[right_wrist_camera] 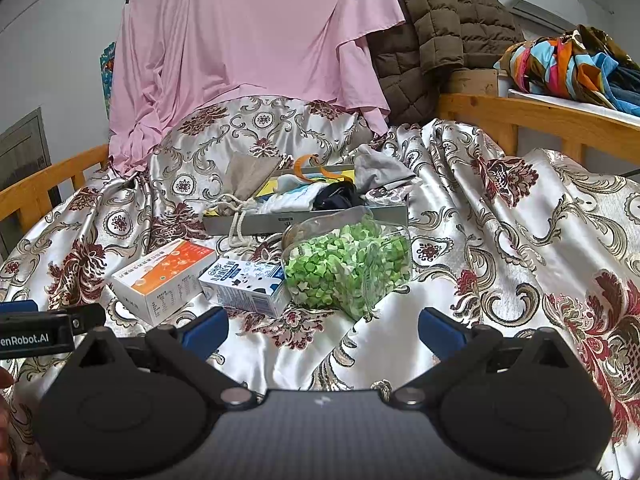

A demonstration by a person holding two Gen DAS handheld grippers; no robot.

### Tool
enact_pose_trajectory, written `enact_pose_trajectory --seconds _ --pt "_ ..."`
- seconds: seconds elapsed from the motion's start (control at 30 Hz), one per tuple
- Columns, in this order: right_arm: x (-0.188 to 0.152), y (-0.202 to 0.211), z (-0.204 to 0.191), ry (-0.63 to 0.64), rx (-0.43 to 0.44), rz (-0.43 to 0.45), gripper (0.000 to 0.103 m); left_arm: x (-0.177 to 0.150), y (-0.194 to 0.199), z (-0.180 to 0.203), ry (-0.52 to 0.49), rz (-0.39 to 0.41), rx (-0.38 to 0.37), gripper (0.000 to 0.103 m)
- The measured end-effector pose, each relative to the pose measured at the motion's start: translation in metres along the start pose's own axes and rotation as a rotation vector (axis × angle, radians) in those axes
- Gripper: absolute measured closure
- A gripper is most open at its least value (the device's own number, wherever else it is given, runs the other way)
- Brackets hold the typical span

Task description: Organize soft objects

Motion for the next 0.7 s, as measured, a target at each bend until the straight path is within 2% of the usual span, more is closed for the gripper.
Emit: enact_pose_trajectory --seconds 0.7 --pt "0.0003 -0.0002 -0.0006 0.0 0.0 -0.001 0.0 -0.0003 0.0012 0.0005 -0.001 0.0 -0.003 0.001"
Point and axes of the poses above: each gripper's, at about its wrist camera, not at the fingertips, and y roughly against the way its jaws point, z to its right, x to its top, the point moved 7 cm from there along -y, roughly the way its jaws point, and after that the axes turned 3 degrees about z, right-handed, at the moved point
